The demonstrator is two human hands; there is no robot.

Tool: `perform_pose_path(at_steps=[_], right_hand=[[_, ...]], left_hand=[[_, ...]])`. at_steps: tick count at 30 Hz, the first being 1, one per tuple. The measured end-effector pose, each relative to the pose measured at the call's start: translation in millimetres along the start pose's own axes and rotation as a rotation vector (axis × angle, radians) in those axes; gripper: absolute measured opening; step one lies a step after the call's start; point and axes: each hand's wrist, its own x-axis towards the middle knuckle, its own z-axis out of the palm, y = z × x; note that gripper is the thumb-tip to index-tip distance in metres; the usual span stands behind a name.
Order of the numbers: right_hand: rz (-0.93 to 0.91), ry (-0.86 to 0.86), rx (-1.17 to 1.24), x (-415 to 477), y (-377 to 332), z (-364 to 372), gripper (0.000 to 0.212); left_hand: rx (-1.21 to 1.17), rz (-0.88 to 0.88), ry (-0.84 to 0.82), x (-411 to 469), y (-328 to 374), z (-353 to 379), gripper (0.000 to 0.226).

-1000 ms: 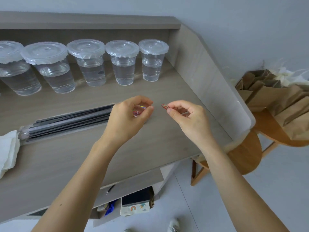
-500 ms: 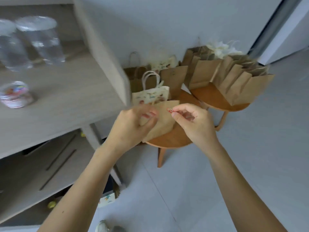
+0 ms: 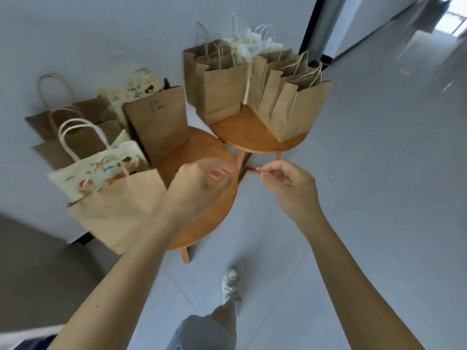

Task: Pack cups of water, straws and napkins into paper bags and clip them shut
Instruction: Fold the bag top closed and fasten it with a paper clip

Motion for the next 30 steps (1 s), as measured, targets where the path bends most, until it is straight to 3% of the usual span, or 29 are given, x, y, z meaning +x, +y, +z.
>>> perform_pose_path(at_steps=[13,20,23,30], right_hand=[[-0.019,-0.126,-0.015,260.0,41.4,-55.9,0.021],[-0.159,-0.19,-0.041,411.9,86.8,-60.9,0.026],[-0.159,-0.309,-0.009,479.5,100.3,-65.5,0.015],[-0.133,-0.476,0.011,595.3,117.4,-50.8,0.018]], left_hand=[[-0.017,0.062,-0.032,257.3,5.4,56.4,0.015],[0.046,-0.066,0.081,378.5,-14.7,82.2,0.016],[0.047,-0.131,0.144,431.6,-18.7,92.9,0.014],[0.047,-0.302,0.2,519.3,-36.1,99.6,0.015]])
